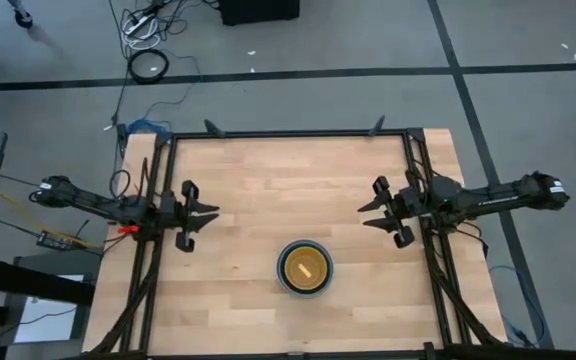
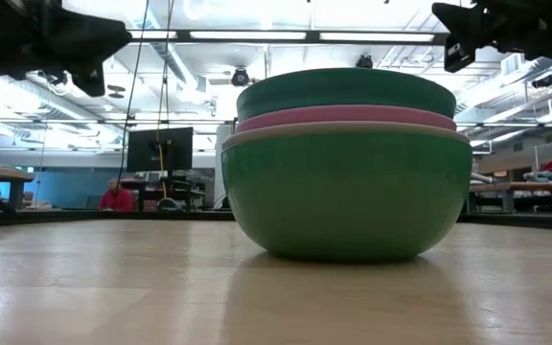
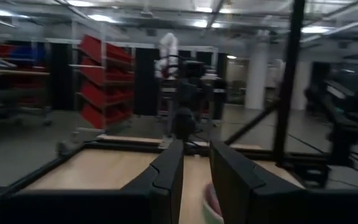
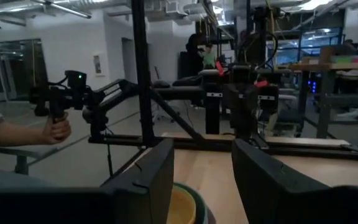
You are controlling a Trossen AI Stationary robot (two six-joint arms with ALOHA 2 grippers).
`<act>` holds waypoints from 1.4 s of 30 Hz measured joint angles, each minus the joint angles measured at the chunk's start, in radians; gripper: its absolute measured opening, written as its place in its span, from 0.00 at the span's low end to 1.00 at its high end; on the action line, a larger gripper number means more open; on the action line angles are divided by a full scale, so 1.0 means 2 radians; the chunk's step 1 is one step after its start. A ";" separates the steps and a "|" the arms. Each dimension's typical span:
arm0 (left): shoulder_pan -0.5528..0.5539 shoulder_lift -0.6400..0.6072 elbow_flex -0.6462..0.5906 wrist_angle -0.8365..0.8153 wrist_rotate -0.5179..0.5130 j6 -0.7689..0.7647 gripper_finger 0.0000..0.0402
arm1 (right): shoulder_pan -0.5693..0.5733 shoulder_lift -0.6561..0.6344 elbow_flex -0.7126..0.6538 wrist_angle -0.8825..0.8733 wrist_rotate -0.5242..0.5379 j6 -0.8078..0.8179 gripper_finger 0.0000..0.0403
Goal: Nest bowls inside each other
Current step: Return to Home Position
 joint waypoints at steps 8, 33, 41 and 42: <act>0.010 0.000 -0.001 -0.016 -0.073 0.030 0.21 | -0.045 -0.020 0.000 -0.037 -0.001 -0.016 0.38; 0.093 0.001 -0.005 -0.103 -0.007 -0.029 0.21 | -0.089 -0.006 -0.089 0.060 -0.044 0.009 0.38; 0.092 0.001 -0.005 -0.144 0.004 -0.030 0.21 | -0.055 0.014 -0.089 0.005 0.039 -0.019 0.38; 0.092 0.002 -0.005 -0.148 0.004 -0.035 0.21 | -0.055 0.017 -0.089 -0.005 0.040 -0.018 0.38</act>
